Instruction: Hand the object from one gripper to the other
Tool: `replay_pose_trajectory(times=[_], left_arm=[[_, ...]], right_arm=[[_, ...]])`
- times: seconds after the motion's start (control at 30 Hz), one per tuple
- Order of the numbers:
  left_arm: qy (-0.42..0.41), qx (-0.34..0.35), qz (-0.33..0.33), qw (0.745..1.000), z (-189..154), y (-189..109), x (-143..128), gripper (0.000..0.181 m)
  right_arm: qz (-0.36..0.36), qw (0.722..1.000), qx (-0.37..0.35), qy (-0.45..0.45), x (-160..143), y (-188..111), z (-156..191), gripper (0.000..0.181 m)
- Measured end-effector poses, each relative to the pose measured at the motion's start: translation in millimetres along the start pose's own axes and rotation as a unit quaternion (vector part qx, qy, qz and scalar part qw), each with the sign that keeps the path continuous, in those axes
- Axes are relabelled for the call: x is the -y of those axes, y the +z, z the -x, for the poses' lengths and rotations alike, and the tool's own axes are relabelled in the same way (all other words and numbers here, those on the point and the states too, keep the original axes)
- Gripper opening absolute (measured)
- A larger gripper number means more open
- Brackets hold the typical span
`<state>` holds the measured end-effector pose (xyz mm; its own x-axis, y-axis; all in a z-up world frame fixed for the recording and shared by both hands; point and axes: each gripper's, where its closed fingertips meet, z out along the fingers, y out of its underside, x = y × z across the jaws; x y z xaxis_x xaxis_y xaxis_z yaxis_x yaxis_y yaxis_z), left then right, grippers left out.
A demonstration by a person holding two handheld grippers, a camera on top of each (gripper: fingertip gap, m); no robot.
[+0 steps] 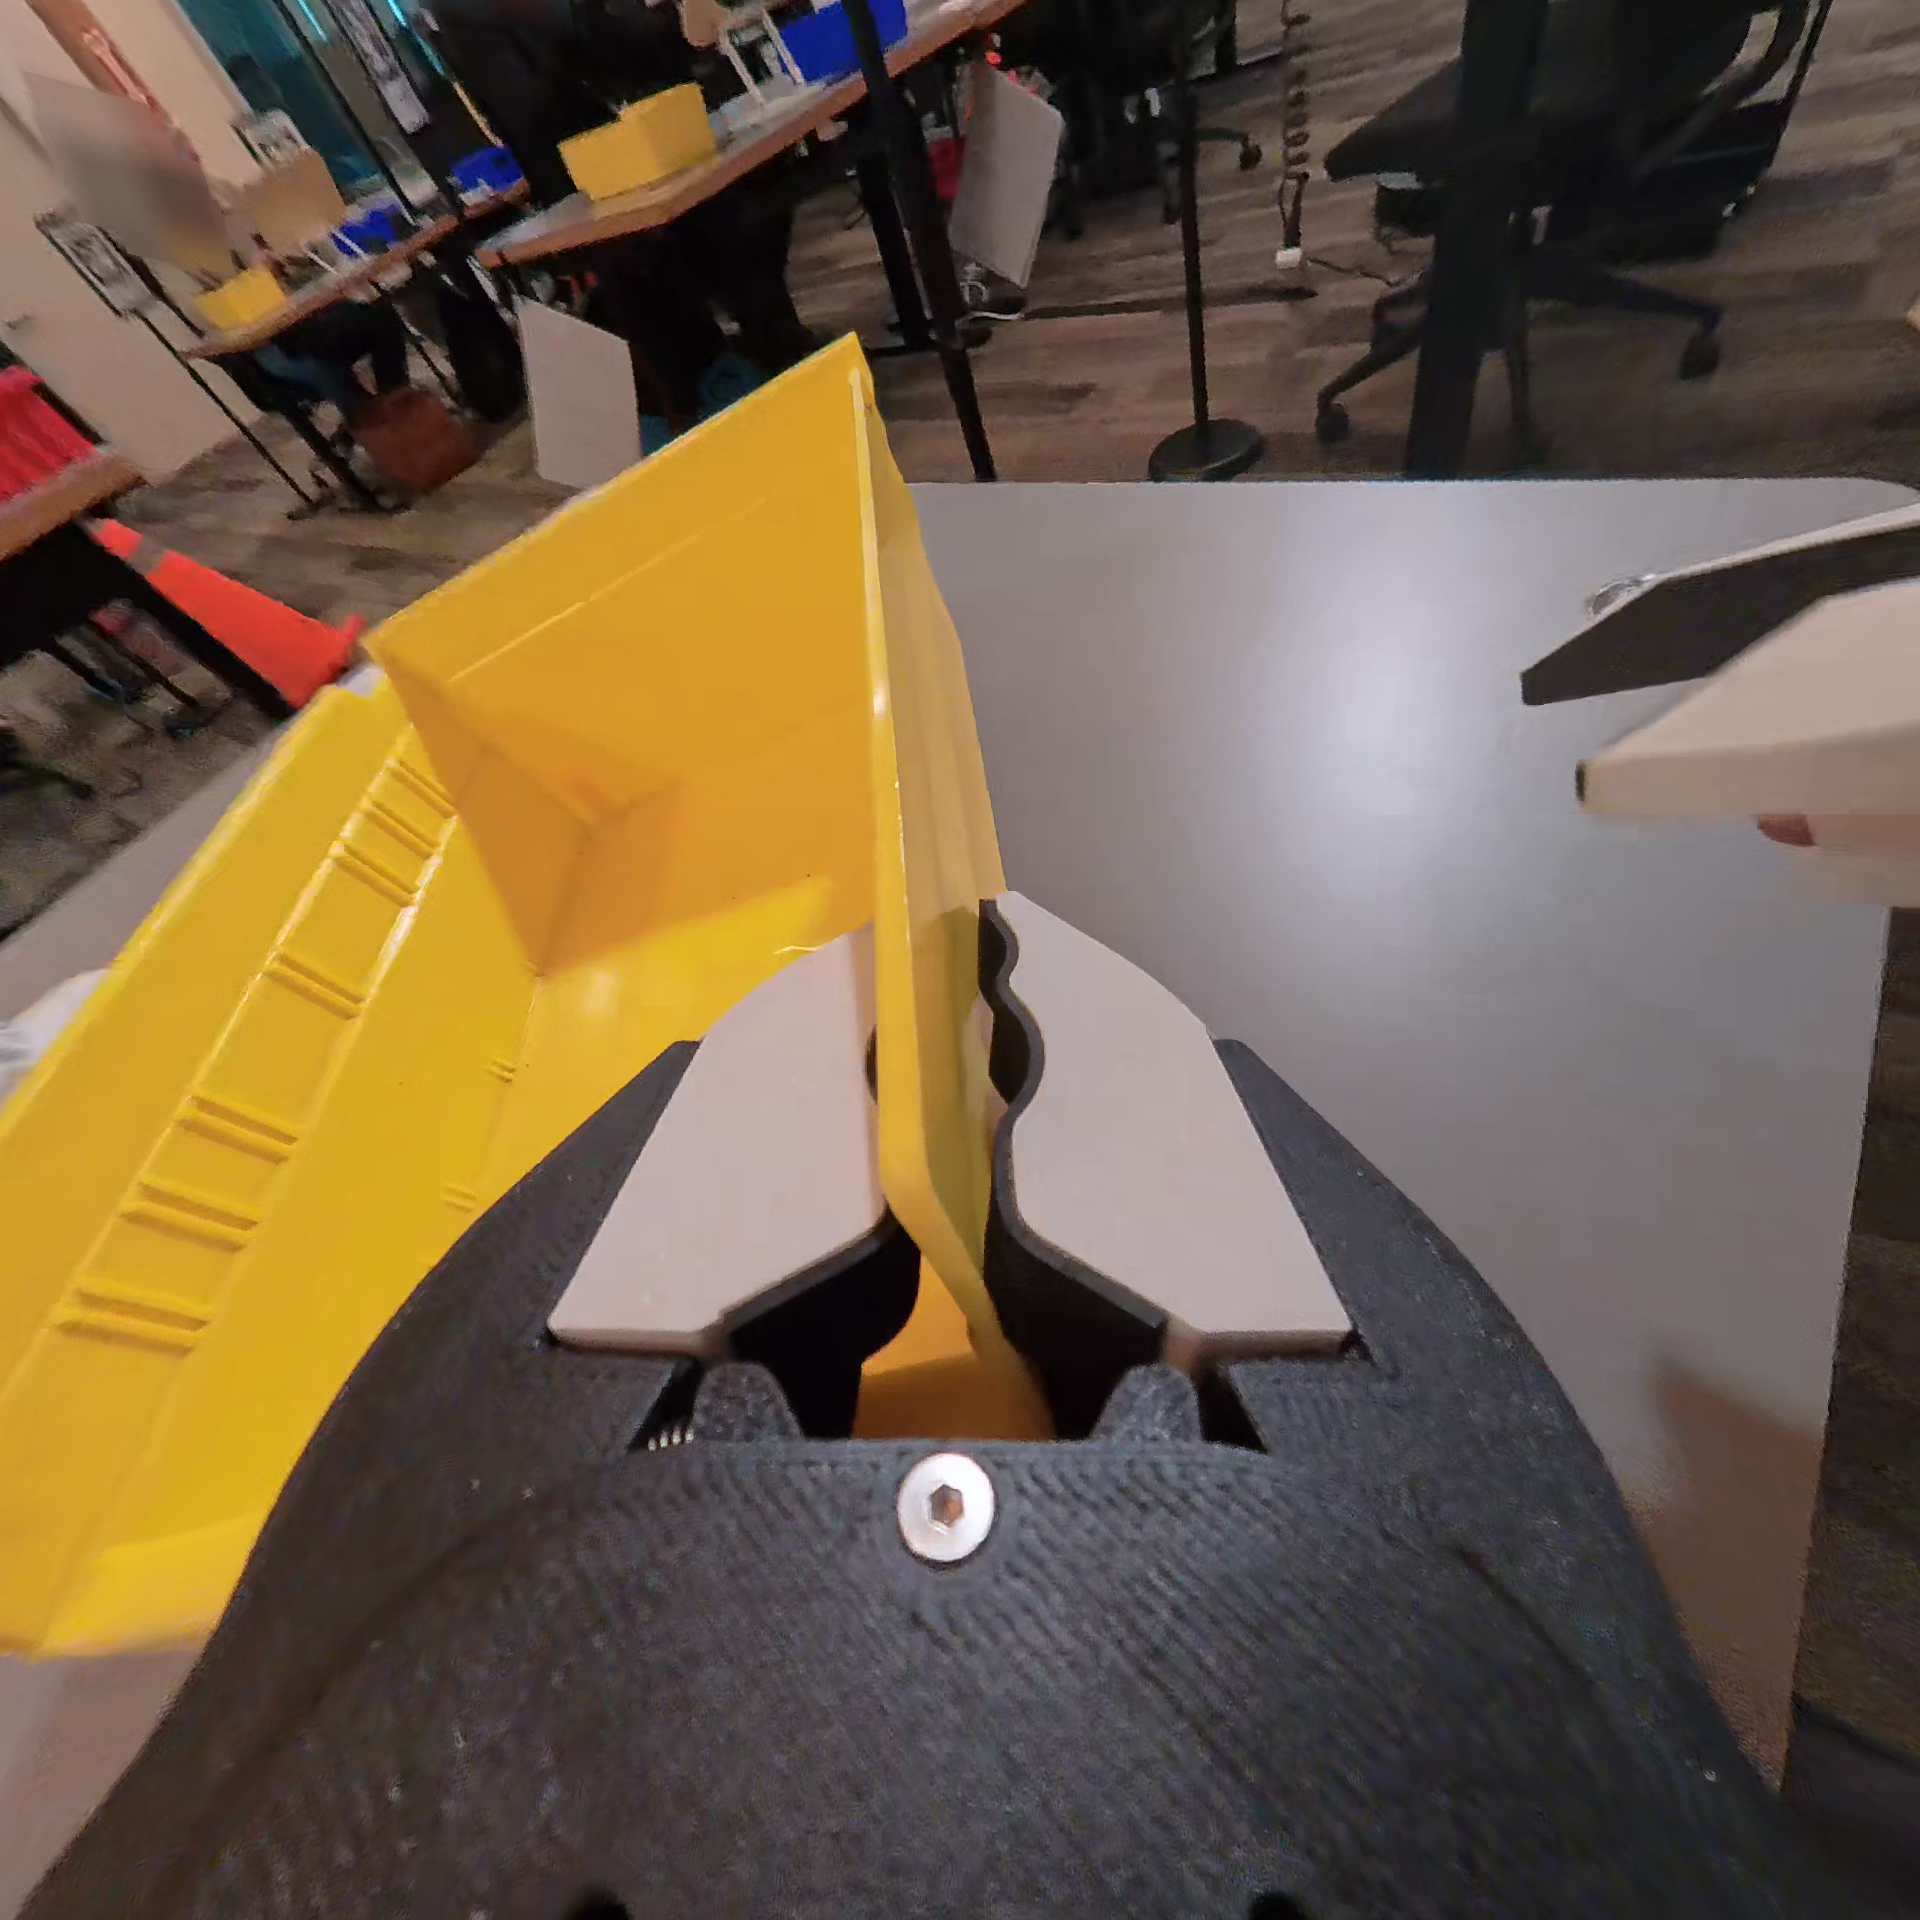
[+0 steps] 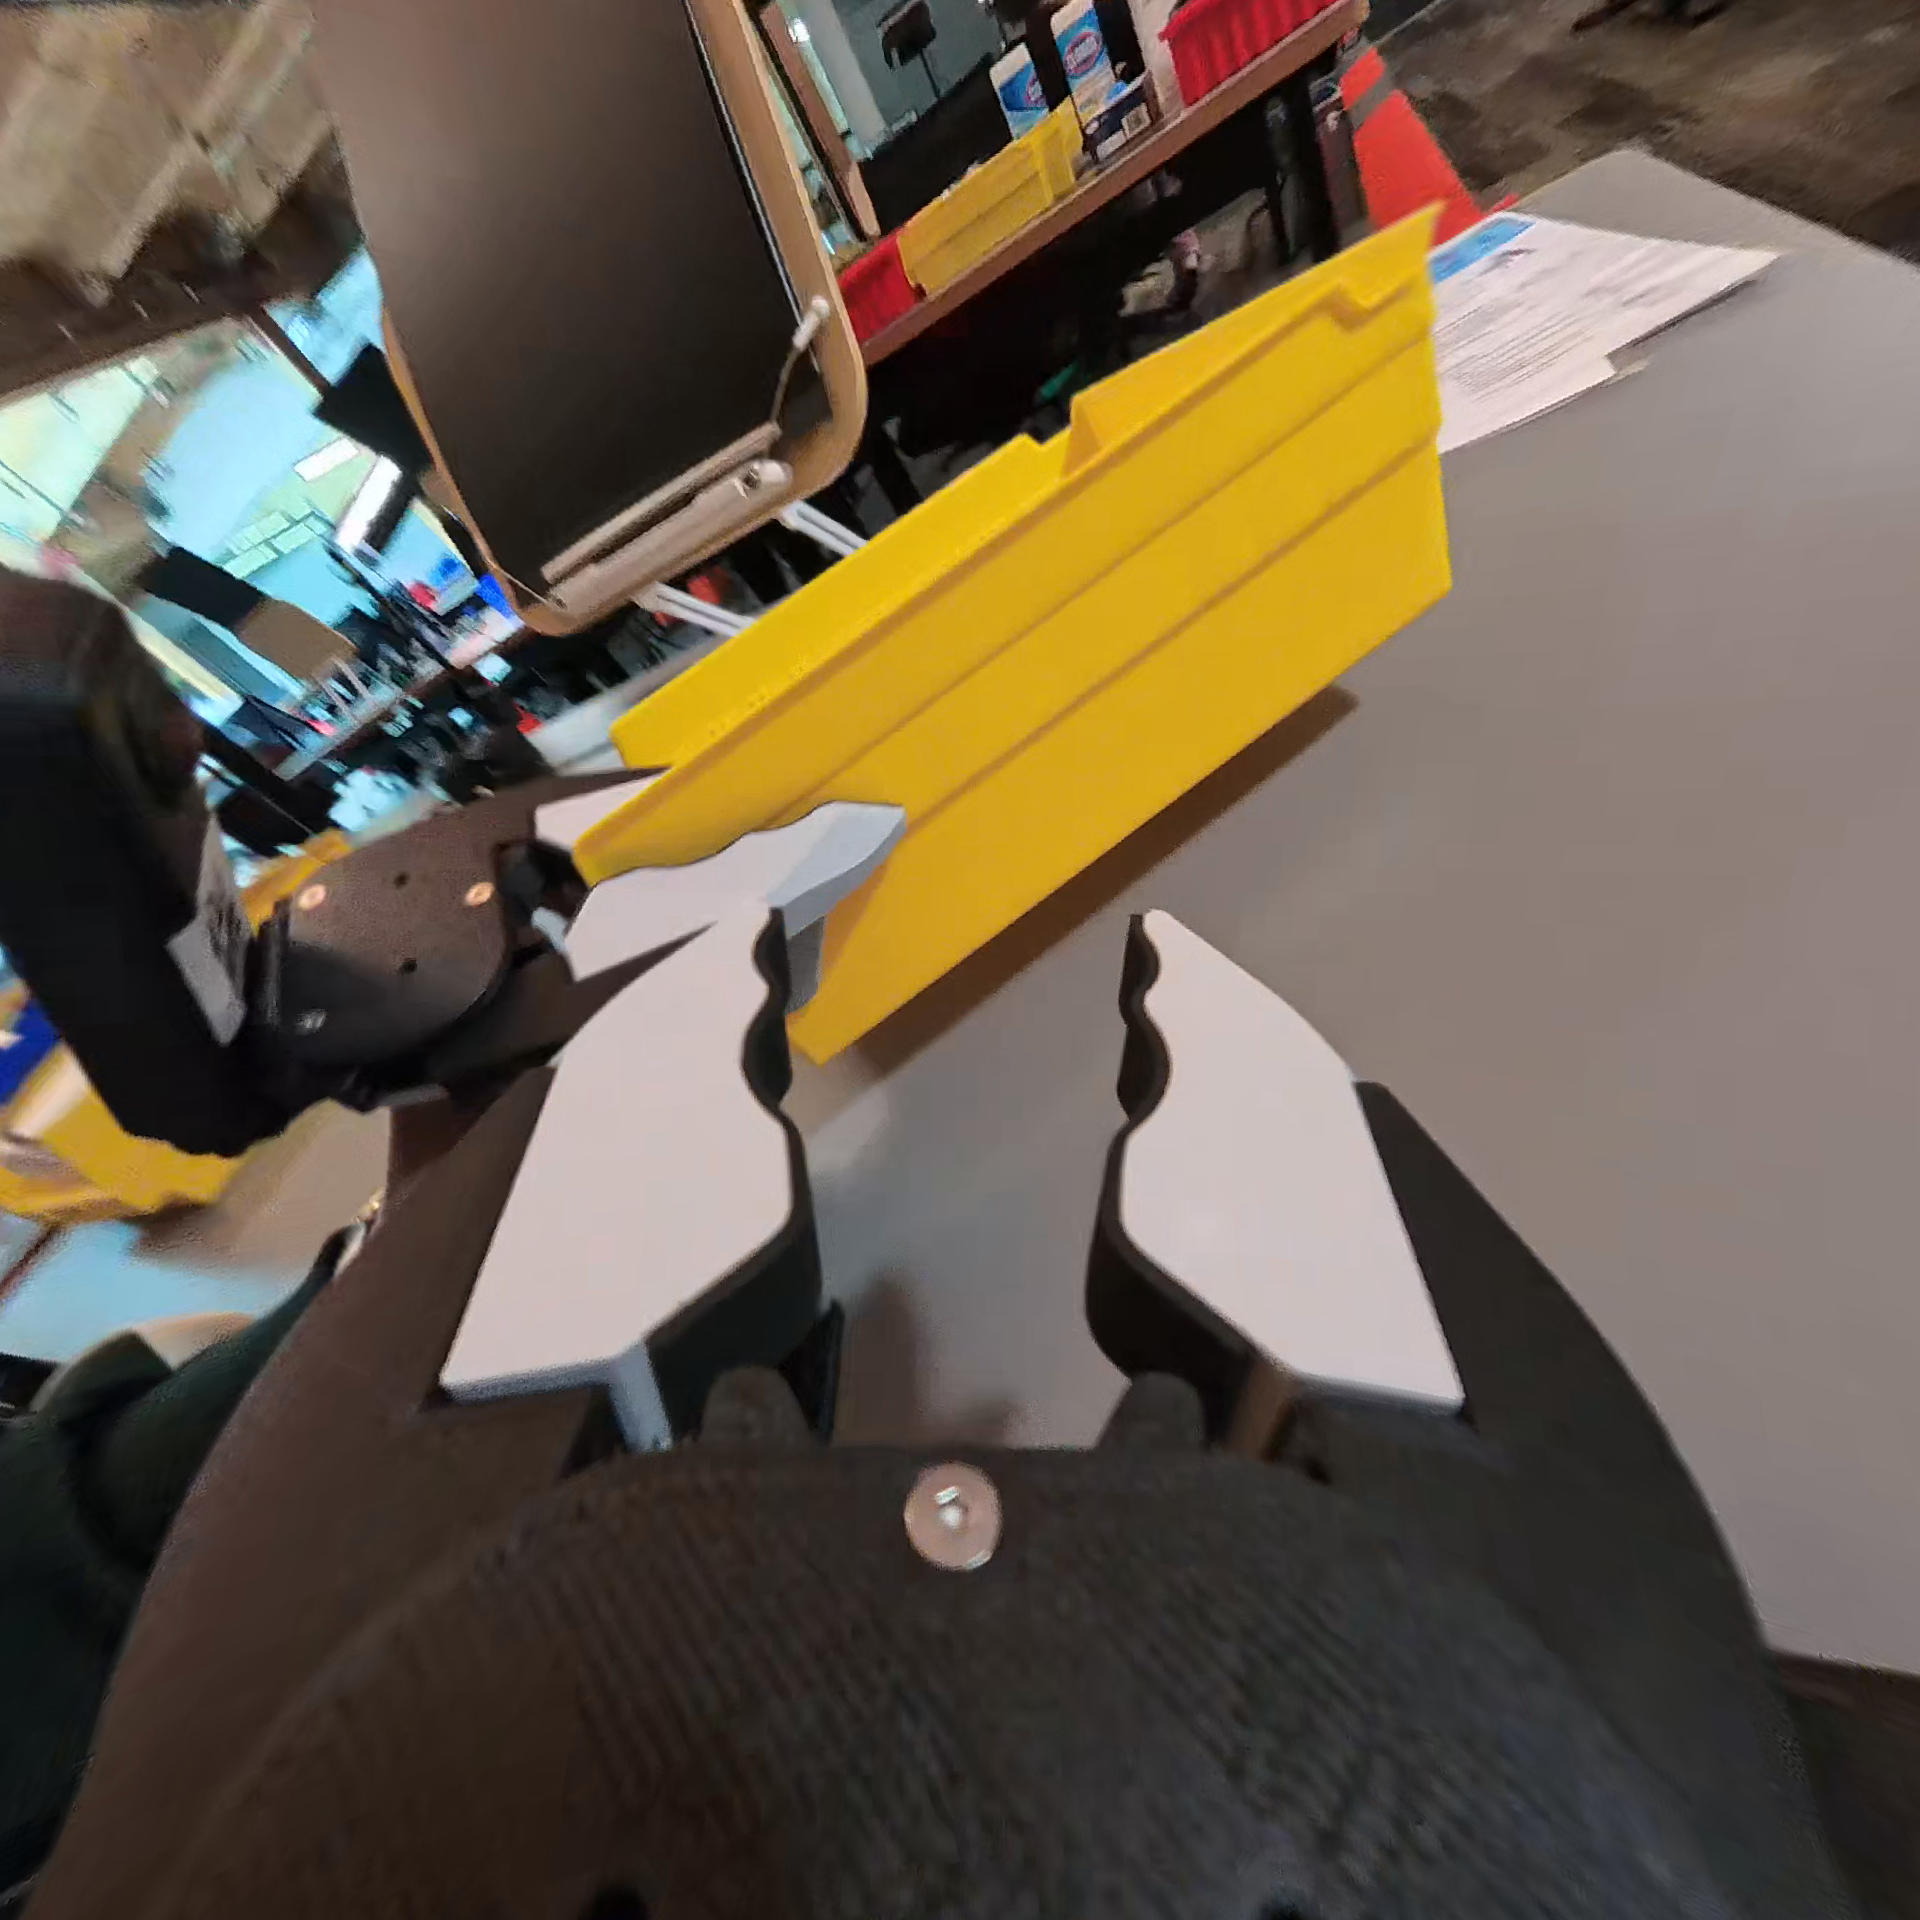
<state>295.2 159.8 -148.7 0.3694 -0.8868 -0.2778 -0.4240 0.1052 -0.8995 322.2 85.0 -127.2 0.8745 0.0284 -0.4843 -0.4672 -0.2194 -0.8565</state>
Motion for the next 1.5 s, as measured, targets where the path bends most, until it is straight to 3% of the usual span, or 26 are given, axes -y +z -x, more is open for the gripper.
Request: replay_pose_trajectory(times=[0.2,0.3,0.43,0.5,0.63,0.7,0.73,0.8,0.9,0.97,1.03,1.1,1.23,1.4,1.5], left_arm=[[-0.014,-0.045,-0.013,0.999,-30,39,14,0.006],[-0.053,-0.098,-0.024,0.994,-42,40,18,0.006],[-0.108,-0.173,-0.044,0.978,-49,14,24,0.003],[-0.133,-0.205,-0.062,0.968,-49,-6,26,0.013],[-0.140,-0.195,-0.097,0.966,-13,-67,22,0.035],[-0.141,-0.180,-0.100,0.968,11,-101,8,0.037],[-0.140,-0.164,-0.092,0.972,23,-116,-5,0.039],[-0.133,-0.121,-0.050,0.982,48,-144,-45,0.043],[-0.151,-0.059,-0.012,0.987,78,-184,-101,0.044],[-0.183,-0.017,-0.028,0.983,92,-208,-126,0.037],[-0.216,0.019,-0.094,0.972,111,-233,-117,0.024],[-0.214,0.016,-0.133,0.968,121,-247,-98,0.023],[-0.187,0.027,-0.128,0.974,127,-251,-108,0.023],[-0.200,0.002,-0.105,0.974,127,-241,-118,0.023],[-0.203,0.004,-0.109,0.973,131,-241,-118,0.023]], right_arm=[[-0.018,0.993,-0.047,-0.109,8,-6,0,0.060],[-0.022,0.979,-0.081,-0.184,10,-6,-4,0.048],[-0.031,0.959,-0.120,-0.255,10,-5,-3,0.050],[-0.022,0.959,-0.116,-0.258,3,2,4,0.058],[0.024,0.956,-0.123,-0.266,-25,19,16,0.078],[0.063,0.955,-0.118,-0.265,-44,30,25,0.090],[0.082,0.956,-0.103,-0.262,-54,36,35,0.087],[0.096,0.947,-0.113,-0.284,-64,45,47,0.103],[0.088,0.937,-0.169,-0.294,-60,63,44,0.133],[0.073,0.933,-0.204,-0.288,-49,74,30,0.135],[0.068,0.928,-0.237,-0.280,-39,79,5,0.126],[0.078,0.940,-0.220,-0.249,-37,81,-11,0.114],[0.085,0.964,-0.193,-0.163,-31,63,-41,0.063],[0.058,0.934,-0.308,-0.174,4,16,-117,0.010],[0.025,0.930,-0.331,-0.156,24,-3,-158,0.002]])
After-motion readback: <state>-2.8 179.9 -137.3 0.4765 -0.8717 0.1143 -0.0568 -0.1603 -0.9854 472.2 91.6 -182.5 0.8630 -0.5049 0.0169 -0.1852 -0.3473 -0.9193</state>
